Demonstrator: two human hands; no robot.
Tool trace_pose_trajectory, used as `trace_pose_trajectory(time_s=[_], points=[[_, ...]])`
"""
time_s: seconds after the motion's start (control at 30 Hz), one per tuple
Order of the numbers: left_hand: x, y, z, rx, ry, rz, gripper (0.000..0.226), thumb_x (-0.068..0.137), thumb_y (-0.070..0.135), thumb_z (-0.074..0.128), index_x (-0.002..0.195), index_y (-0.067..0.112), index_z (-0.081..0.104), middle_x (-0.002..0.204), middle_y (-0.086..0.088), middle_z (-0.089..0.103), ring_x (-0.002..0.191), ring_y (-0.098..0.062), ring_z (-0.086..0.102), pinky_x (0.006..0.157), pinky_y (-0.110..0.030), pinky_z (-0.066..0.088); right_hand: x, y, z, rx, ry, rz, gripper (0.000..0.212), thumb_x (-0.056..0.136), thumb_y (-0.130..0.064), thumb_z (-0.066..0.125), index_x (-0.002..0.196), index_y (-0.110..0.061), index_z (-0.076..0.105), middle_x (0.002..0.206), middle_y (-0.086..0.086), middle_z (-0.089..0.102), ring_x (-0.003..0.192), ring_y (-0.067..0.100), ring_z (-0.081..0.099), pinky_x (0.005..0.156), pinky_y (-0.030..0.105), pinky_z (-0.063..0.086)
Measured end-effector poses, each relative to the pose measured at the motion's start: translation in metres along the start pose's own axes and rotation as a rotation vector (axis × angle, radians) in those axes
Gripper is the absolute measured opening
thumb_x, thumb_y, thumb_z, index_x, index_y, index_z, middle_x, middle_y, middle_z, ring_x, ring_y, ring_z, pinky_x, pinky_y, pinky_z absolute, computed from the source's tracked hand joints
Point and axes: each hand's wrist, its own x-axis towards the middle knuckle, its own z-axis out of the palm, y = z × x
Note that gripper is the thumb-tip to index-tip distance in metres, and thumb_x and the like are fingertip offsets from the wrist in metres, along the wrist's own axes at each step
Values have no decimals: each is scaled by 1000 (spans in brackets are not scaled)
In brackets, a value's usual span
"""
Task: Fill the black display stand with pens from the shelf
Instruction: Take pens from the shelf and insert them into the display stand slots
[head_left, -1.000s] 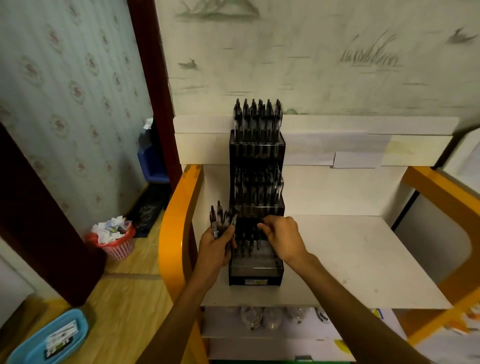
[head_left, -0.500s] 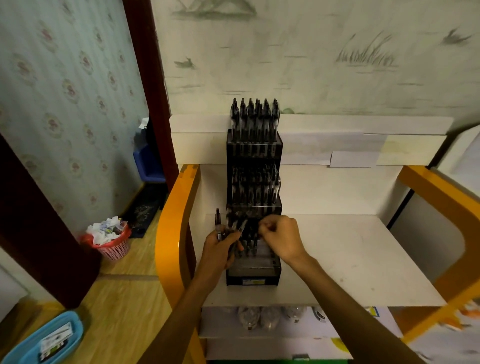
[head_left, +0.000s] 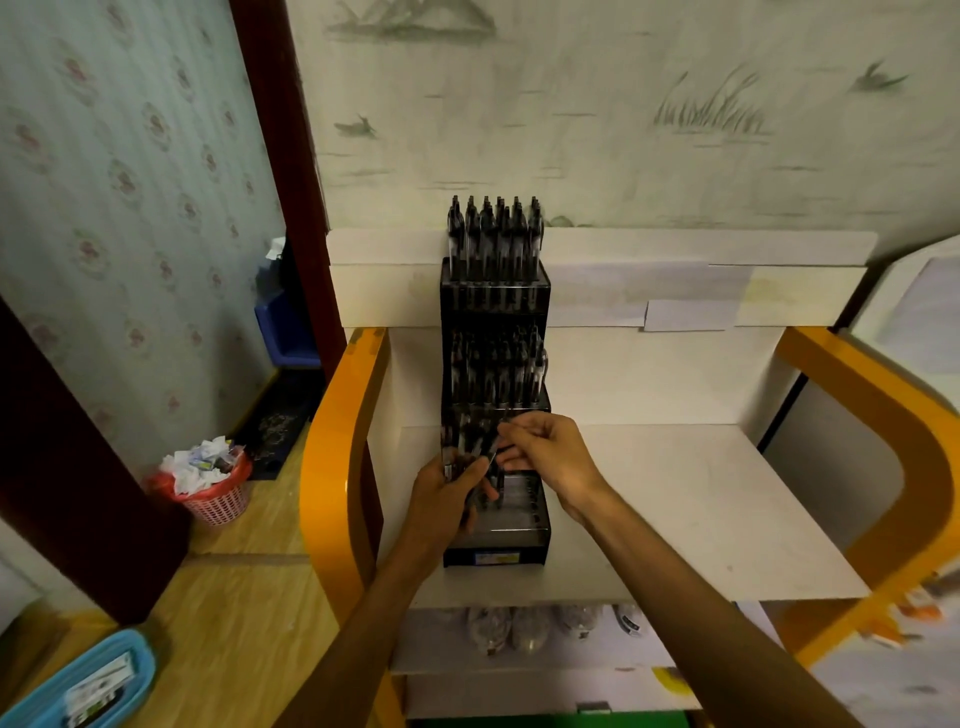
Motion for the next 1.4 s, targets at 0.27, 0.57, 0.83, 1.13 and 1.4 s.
trace_pose_trajectory(time_s=[0.27, 0.57, 0.83, 1.13, 1.4], points=[[3, -17, -21, 257, 241, 146, 25, 100, 40, 48, 105, 19, 62, 58, 12, 58, 51, -5, 53, 51, -28, 43, -2, 8, -19, -394, 253, -311, 5, 96, -16, 62, 96, -12, 64, 80, 3, 69, 71, 14, 68, 67, 22, 57], [-4, -10, -28, 202, 195, 110, 18, 104, 27, 46, 103, 17, 62, 68, -2, 53, 62, -15, 49, 57, -33, 40, 1, 25, -21, -795, 233, -469, 11, 97, -21, 63, 99, -12, 68, 78, -2, 69, 67, 8, 60, 65, 17, 47], [-10, -2, -25, 2, 117, 15, 23, 104, 27, 47, 114, 16, 64, 56, 9, 52, 45, -1, 44, 43, -16, 35, 5, 46, -19, -891, 163, -312, 17, 96, -22, 64, 97, -8, 73, 80, 8, 73, 73, 18, 67, 69, 20, 45], [-6, -3, -15, 49, 60, -40, 15, 96, 27, 62, 98, 12, 64, 64, 2, 60, 49, 0, 51, 45, -13, 39, 10, 49, -24, -962, 159, -198, 27, 95, -26, 66, 75, -9, 72, 61, -2, 59, 51, -1, 46, 57, 11, 32], [1, -2, -5, -7, 78, -50, 9, 92, 17, 68, 93, 8, 65, 69, -2, 67, 47, 2, 54, 45, -10, 41, -2, 26, -22, -198, 30, -74, 13, 93, -8, 65, 90, -16, 75, 84, 8, 77, 80, 22, 75, 74, 25, 60]])
